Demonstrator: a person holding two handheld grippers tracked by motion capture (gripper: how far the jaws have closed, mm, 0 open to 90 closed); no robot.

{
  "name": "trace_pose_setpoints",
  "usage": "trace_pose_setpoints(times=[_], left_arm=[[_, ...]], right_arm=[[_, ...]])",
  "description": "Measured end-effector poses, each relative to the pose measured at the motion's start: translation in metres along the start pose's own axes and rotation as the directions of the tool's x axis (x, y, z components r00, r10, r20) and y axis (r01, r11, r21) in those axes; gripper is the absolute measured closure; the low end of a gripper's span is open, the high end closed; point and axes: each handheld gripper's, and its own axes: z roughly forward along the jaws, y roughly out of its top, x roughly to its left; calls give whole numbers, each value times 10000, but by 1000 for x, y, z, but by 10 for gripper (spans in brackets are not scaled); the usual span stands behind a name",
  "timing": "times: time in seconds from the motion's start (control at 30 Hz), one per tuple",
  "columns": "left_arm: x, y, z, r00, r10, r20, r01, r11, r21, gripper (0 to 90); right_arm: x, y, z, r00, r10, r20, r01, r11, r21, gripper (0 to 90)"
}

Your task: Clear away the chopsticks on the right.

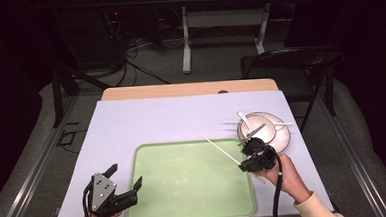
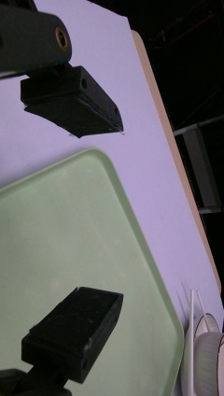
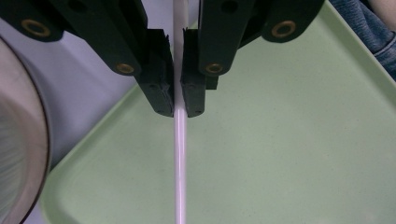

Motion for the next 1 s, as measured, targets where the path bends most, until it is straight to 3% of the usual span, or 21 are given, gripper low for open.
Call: trace_pose_setpoints(times=[0.2,0.53,0.57,0.77,0.8,1.0], left_arm=[[0,0,0,10000,38,-2,-38,10000,-1,155],[0,0,0,10000,76,6,-76,10000,46,155],[0,0,0,10000,83,18,-83,10000,54,155],[0,0,0,10000,59,-2,-59,10000,33,155],[0,0,0,10000,58,2,-58,10000,34,155],[0,0,0,10000,95,28,-95,9999,58,155]], right_arm=[[3,-5,10,9978,644,-175,-641,9978,196,838],[10,-7,29,9884,1516,100,-1519,9870,524,837],[9,-6,31,9908,1348,100,-1352,9895,503,837],[14,-3,40,9897,1400,297,-1415,9883,566,836],[17,-3,41,9868,1599,275,-1614,9848,641,836],[21,0,47,9915,1197,502,-1219,9916,426,836]])
